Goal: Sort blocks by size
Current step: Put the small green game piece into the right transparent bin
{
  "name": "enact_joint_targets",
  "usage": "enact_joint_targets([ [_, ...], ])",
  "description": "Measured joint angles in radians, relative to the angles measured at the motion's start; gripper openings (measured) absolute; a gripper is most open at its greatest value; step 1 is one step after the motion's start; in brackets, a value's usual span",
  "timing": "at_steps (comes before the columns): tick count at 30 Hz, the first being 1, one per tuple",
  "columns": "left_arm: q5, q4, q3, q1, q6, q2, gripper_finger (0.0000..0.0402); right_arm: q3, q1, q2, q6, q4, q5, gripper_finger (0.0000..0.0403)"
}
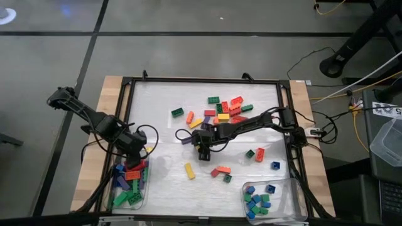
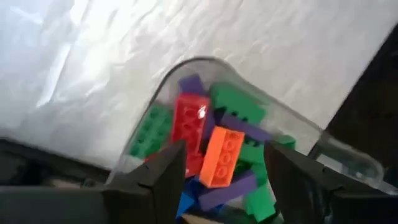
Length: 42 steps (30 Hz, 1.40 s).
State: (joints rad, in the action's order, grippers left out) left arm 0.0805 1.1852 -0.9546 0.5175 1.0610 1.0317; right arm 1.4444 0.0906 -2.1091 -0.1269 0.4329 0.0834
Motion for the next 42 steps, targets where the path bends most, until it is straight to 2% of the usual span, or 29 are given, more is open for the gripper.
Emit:
enact_joint_targets([
  [4, -0.007, -0.058, 0.0, 0.0, -0.041, 0.0, 0.0202, 0.001, 0.0, 0.0, 0.001, -0.001, -0.004, 0.0137],
  [9, -0.079, -0.141, 0.0, 0.0, -0.132, 0.0, 0.0202, 0.087, 0.0, -0.003, 0.003, 0.097, -0.085, 0.0137],
  [14, -0.235, -0.206, 0.0, 0.0, -0.217, 0.0, 0.0202, 0.265, 0.0, -0.002, 0.004, 0.328, -0.194, 0.0137],
  [20, -0.513, -0.275, 0.0, 0.0, -0.298, 0.014, 0.0202, 0.51, 0.002, -0.001, -0.008, 0.65, -0.39, 0.015],
  [23, -0.591, -0.317, 0.0, -0.011, -0.345, 0.046, 0.0202, 0.612, 0.011, -0.001, -0.069, 0.771, -0.467, 0.0146],
  [29, -0.618, -0.42, 0.0, -0.058, -0.458, 0.16, 0.0202, 0.759, 0.068, -0.001, -0.162, 0.985, -0.497, 0.0147],
  [34, -0.617, -0.536, 0.0, -0.106, -0.582, 0.285, 0.0202, 0.8, 0.165, 0.0, -0.237, 1.121, -0.495, 0.0147],
  [40, -0.616, -0.656, 0.0, -0.163, -0.655, 0.416, 0.0202, 0.8, 0.321, 0.0, -0.366, 1.139, -0.485, 0.0146],
  [42, -0.615, -0.689, 0.0, -0.185, -0.664, 0.451, 0.0202, 0.8, 0.376, 0.0, -0.421, 1.139, -0.45, 0.0147],
])
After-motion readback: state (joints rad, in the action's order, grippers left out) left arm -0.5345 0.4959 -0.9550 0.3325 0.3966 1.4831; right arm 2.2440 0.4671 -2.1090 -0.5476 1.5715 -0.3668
